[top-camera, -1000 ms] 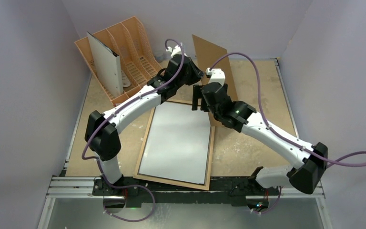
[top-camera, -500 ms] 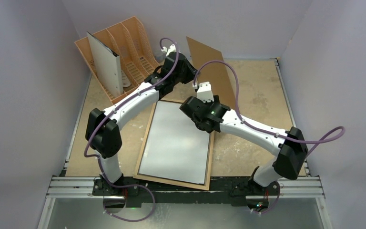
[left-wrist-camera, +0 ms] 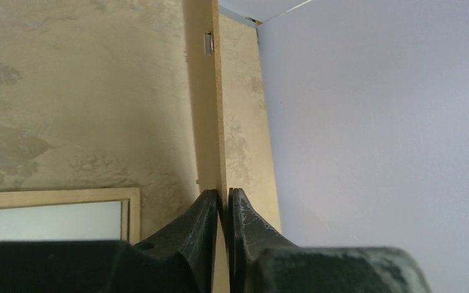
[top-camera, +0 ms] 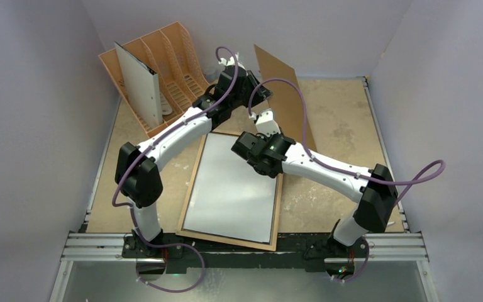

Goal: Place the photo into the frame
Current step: Turn over the photo frame item at the center of the board.

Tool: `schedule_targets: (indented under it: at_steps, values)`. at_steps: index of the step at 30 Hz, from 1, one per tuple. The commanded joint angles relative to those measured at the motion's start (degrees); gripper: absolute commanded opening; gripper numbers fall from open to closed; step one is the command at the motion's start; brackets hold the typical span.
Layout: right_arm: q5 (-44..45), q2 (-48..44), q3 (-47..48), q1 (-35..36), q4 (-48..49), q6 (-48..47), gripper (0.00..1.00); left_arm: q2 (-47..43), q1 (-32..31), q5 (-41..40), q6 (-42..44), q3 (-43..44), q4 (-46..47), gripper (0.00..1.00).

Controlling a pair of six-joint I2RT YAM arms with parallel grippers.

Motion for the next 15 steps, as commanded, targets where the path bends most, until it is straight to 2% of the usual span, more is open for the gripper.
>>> schedule_targets:
  at_steps: [1, 4, 6, 9, 12, 15]
  values:
    - [4.0, -2.6, 2.4, -0.9, -0.2, 4.3, 0.0, 0.0, 1.7, 1.4, 2.5, 3.7, 2.7, 0.19]
    - [4.5, -4.3, 1.6, -0.9, 2.3, 3.3, 0.0, 0.5, 2.5, 5.2, 3.9, 5.2, 2.2, 0.37]
    - [4.6, -6.2, 0.2, -1.0, 7.2, 0.5, 0.0, 0.7, 3.1, 6.5, 5.0, 6.2, 1.3, 0.52]
    - [2.7, -10.4, -3.1, -1.7, 16.8, -6.0, 0.0, 0.4, 4.0, 8.3, 6.8, 7.4, 0.6, 0.69]
    - [0.2, -13.9, -6.1, -4.0, 24.8, -10.3, 0.0, -0.9, 4.9, 9.4, 8.9, 7.9, -0.1, 0.81]
    - [-3.5, -16.7, -8.0, -7.9, 29.8, -12.5, 0.0, -3.2, 5.4, 9.2, 11.2, 7.5, -0.6, 0.85]
